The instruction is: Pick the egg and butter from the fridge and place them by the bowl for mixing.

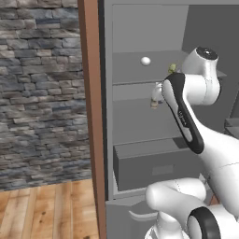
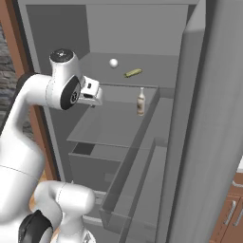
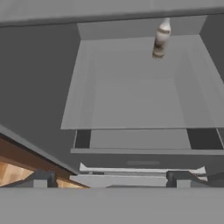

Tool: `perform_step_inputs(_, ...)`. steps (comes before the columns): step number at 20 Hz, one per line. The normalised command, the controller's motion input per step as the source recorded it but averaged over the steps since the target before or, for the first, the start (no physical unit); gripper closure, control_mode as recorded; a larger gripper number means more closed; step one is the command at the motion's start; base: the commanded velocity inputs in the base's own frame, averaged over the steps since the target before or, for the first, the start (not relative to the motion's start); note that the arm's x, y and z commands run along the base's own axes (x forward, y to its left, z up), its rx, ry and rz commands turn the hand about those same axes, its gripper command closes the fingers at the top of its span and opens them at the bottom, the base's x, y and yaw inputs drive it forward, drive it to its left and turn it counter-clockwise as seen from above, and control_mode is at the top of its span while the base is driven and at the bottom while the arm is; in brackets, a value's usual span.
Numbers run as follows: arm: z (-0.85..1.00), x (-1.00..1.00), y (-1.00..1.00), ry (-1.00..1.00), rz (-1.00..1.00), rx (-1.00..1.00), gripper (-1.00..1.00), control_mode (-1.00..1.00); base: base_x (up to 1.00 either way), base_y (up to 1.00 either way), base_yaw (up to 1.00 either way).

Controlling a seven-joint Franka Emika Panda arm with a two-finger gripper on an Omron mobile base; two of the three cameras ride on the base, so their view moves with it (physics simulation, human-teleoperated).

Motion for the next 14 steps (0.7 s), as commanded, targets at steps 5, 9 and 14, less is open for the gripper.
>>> perform_step_inputs(5,0.19,0.15,-0.22,-0.22,-0.02,-0.04,-1.0,-1.0,0.0,0.0,0.0)
perform_step_inputs(9,0.19,0.3,-0.18,-0.25,-0.09,-0.08,-1.0,-1.0,0.0,0.0,0.0)
perform_step_inputs(14,0.28,0.44,-0.14,0.04,-0.26,-0.02,-1.0,-1.0,0.0,0.0,0.0)
